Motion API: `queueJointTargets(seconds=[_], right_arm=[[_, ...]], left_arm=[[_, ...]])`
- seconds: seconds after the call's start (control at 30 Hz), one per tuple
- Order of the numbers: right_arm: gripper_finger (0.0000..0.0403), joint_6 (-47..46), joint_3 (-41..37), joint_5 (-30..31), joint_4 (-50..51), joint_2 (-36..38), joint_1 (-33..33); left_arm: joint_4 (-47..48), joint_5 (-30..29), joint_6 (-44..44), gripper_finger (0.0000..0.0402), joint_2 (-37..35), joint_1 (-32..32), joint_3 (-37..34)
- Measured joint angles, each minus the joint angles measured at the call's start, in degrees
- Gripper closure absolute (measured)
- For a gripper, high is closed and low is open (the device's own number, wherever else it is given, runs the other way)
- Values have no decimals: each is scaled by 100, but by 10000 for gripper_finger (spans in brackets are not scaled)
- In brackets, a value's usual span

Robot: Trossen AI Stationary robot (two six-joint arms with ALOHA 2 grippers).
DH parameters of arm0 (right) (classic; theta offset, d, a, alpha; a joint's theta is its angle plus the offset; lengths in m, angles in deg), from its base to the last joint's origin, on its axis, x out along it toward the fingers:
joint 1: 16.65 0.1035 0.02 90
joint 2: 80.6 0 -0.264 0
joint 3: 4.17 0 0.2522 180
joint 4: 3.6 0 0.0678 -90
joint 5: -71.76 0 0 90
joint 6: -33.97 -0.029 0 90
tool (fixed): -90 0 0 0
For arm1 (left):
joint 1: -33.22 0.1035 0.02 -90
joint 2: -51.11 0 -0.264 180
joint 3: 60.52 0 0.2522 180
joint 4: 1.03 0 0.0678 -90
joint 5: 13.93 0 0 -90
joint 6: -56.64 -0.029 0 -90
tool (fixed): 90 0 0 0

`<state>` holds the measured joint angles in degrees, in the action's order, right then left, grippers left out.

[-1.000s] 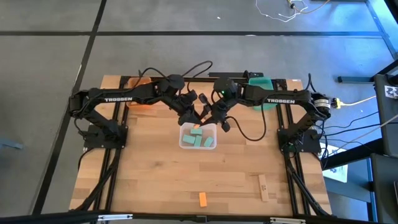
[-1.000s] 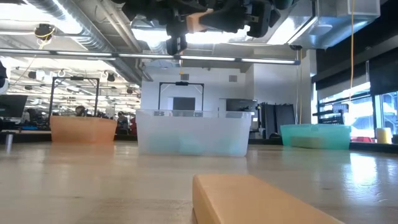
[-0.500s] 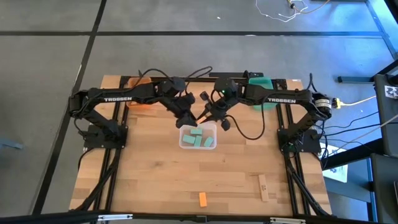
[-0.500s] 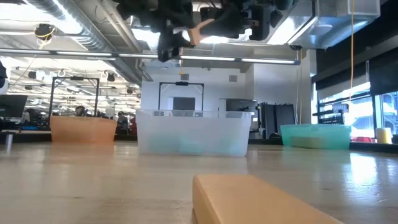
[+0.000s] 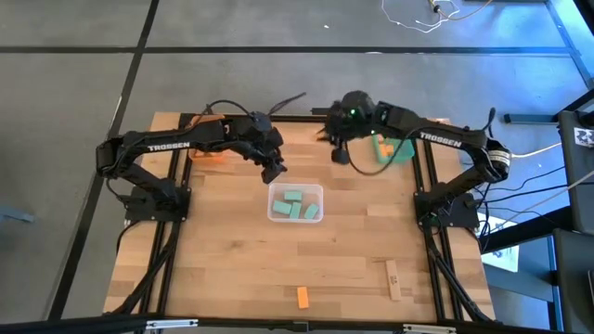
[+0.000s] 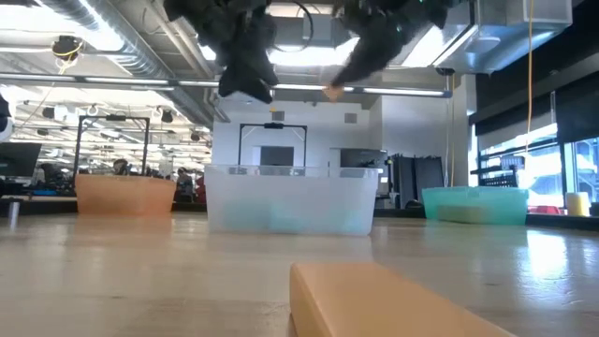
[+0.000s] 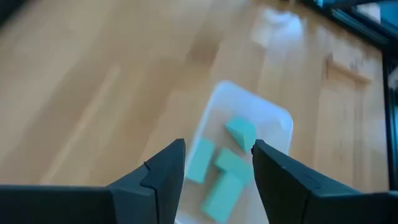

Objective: Sort & place blocks by color
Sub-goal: Put the yellow block into the blue bin

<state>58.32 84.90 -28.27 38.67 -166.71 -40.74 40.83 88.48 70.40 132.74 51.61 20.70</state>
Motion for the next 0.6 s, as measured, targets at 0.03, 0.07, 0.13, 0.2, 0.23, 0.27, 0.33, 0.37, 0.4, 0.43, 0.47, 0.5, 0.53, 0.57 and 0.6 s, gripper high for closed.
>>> queueJointTargets(seconds=[0.03, 0.07, 0.13, 0.2, 0.23, 0.27, 0.33, 0.37, 0.4, 0.43, 0.47, 0.5, 0.53, 0.57, 0.6], right_arm=[[344, -183, 0, 259, 126, 31, -123], [344, -372, 0, 554, 274, 69, -253], [344, -756, 2, 1120, 626, 106, -516], [344, -1138, 2, 1660, 1168, 110, -799], [344, -1286, 0, 1903, 1469, 110, -949], [344, -1446, -3, 2099, 1721, 116, -1113], [344, -1777, -85, 2444, 2200, 125, -1456], [344, -1919, -152, 2596, 2456, 124, -1625], [344, -1991, -210, 2714, 2669, 114, -1792], [344, -2053, -265, 2804, 2801, 114, -1958], [344, -2129, -334, 2848, 2841, 119, -2116], [344, -2235, -408, 2845, 2833, 121, -2282], [344, -2366, -497, 2802, 2843, 121, -2456], [344, -2482, -593, 2704, 2893, 117, -2620], [344, -2575, -693, 2587, 2941, 117, -2781]], left_arm=[[-48, -97, -17, 227, -44, -2, 4], [-43, -128, -42, 226, -92, -2, 11], [49, -156, -47, 226, -192, -2, 0], [2, -154, -47, 226, -274, -2, 2], [20, -156, -47, 226, -298, -2, 2], [26, -153, -47, 226, -324, -2, 2], [20, -153, -47, 226, -375, -2, 2], [3, -152, -47, 226, -383, -2, 2], [9, -153, -47, 226, -380, -2, 2], [30, -153, -47, 226, -370, -2, 2], [32, -153, -47, 226, -370, -2, 2], [23, -151, -47, 226, -370, -2, 2], [14, -151, -47, 226, -370, -2, 2], [17, -151, -47, 226, -370, -2, 2], [23, -151, -47, 226, -370, -2, 2]])
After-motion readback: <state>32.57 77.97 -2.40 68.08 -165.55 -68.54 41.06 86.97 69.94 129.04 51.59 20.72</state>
